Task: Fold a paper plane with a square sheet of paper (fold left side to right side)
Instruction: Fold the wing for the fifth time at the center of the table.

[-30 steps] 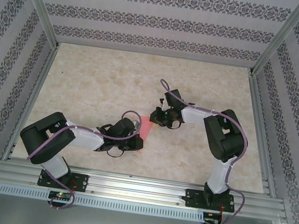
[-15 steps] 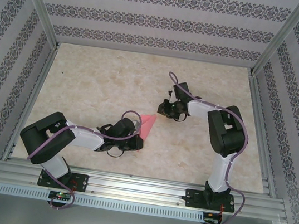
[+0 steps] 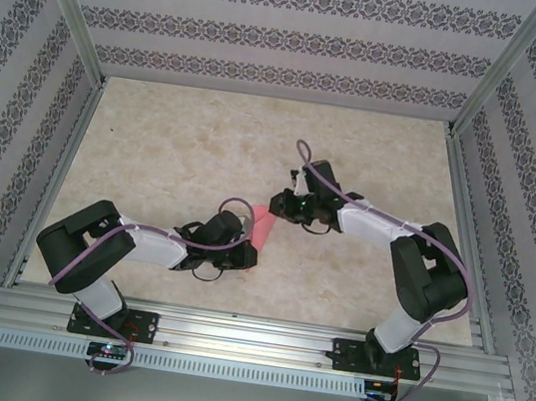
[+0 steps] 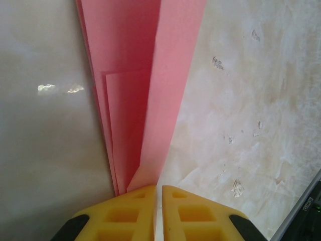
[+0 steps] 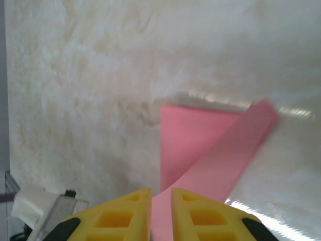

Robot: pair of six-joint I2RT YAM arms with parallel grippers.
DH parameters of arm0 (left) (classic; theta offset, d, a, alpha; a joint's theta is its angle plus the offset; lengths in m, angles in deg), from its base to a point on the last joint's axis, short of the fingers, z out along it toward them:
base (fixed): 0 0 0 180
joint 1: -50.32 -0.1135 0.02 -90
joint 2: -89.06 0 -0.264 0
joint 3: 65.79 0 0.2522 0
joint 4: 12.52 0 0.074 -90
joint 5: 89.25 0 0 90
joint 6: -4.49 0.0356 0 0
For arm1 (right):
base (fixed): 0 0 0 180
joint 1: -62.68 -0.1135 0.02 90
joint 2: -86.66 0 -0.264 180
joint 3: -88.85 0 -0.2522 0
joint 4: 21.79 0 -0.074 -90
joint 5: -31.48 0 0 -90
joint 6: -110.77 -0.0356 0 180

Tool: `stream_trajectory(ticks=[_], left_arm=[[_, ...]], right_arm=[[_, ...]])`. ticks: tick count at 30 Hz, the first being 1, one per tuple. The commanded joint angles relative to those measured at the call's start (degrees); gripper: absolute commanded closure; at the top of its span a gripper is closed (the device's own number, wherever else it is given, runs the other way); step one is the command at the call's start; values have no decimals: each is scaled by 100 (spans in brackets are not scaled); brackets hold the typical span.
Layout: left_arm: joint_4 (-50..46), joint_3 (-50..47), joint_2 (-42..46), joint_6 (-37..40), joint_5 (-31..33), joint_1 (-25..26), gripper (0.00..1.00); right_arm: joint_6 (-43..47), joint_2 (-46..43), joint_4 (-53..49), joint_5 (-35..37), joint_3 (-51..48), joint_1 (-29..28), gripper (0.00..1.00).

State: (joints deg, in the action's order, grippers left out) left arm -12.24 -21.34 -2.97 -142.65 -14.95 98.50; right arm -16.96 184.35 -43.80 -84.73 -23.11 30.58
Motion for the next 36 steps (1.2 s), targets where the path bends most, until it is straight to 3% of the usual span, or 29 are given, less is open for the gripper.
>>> stream_trajectory(ticks=[1, 10, 20, 36], left_arm=[[-560, -73, -377, -34, -60, 290, 86], [-495, 8, -145, 5, -87, 279, 83], [-1136, 488, 450, 492, -72, 33, 80], [-1232, 1107, -132, 1152, -308, -257, 81]], right_arm=[[-501, 323, 606, -165, -193, -140, 82], [-241, 1143, 10, 297, 315, -227, 82], [-186, 1182, -101, 429, 99, -218, 82], [-173, 1226, -183, 382, 161, -233, 82]])
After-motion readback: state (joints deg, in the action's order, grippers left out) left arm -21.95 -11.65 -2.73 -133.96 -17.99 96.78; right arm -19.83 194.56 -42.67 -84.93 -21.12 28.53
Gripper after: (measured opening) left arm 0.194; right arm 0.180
